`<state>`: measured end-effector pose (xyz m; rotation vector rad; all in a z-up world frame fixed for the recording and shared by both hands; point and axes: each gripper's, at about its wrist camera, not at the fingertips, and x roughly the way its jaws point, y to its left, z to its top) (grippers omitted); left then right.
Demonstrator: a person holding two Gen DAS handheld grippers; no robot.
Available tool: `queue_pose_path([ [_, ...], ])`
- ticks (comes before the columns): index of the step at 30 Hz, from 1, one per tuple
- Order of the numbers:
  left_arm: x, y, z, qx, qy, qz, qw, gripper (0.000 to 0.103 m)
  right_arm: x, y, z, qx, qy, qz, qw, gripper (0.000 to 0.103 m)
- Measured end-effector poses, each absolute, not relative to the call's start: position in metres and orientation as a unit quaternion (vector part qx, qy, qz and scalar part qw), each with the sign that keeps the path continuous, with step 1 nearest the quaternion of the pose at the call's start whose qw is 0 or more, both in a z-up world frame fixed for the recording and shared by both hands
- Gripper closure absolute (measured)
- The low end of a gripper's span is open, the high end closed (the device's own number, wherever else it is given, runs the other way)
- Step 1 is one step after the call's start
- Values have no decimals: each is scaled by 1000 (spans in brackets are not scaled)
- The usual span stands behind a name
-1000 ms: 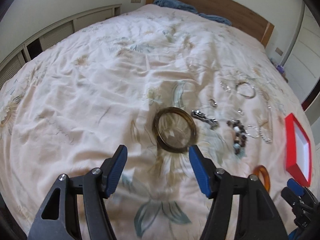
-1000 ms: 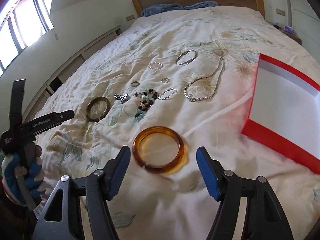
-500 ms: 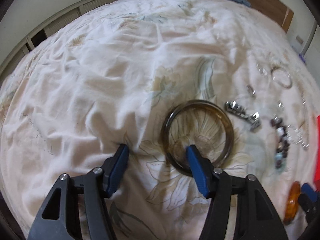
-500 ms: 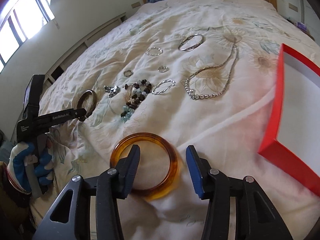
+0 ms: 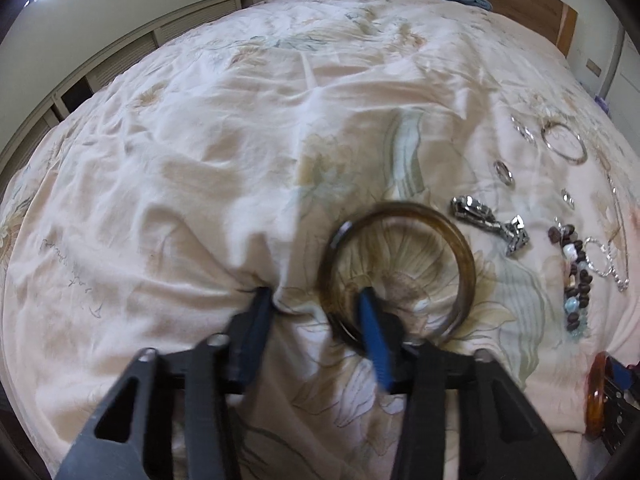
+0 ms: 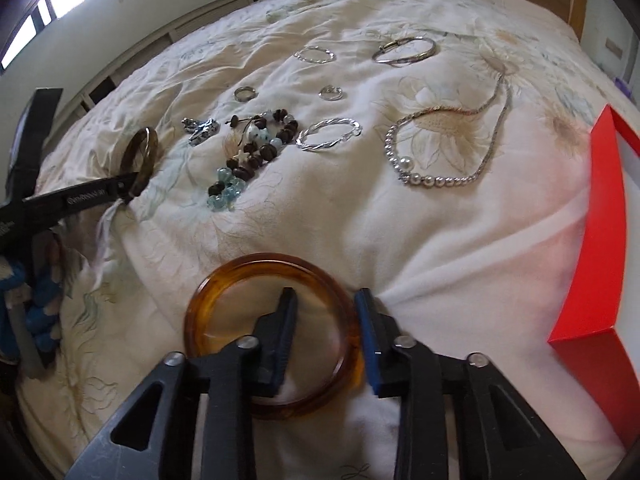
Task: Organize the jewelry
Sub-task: 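Grasp the dark brown bangle with the left tool while the right tool grasps the amber bangle, then carry both bangles into the red box and open both tools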
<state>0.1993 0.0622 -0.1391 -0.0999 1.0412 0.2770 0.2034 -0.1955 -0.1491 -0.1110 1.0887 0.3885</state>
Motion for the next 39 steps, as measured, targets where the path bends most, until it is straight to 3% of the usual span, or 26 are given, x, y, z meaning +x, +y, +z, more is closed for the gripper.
queue_pose_path([
  [2,198,70,-135,-61,496,132,856,84,203,-199,-147,-49,512,171,841,90],
  [6,189,80,-123,-94,488,114,860,94,192,-203,-130,-54,494,154,854,92],
  [27,105,43,-33,-27,434,80,897,95,85,-248,-33,-5,413,127,902,93],
  [39,124,-97,-3,8,428,-65,901,95,89,-350,-20,26,402,52,914,93],
])
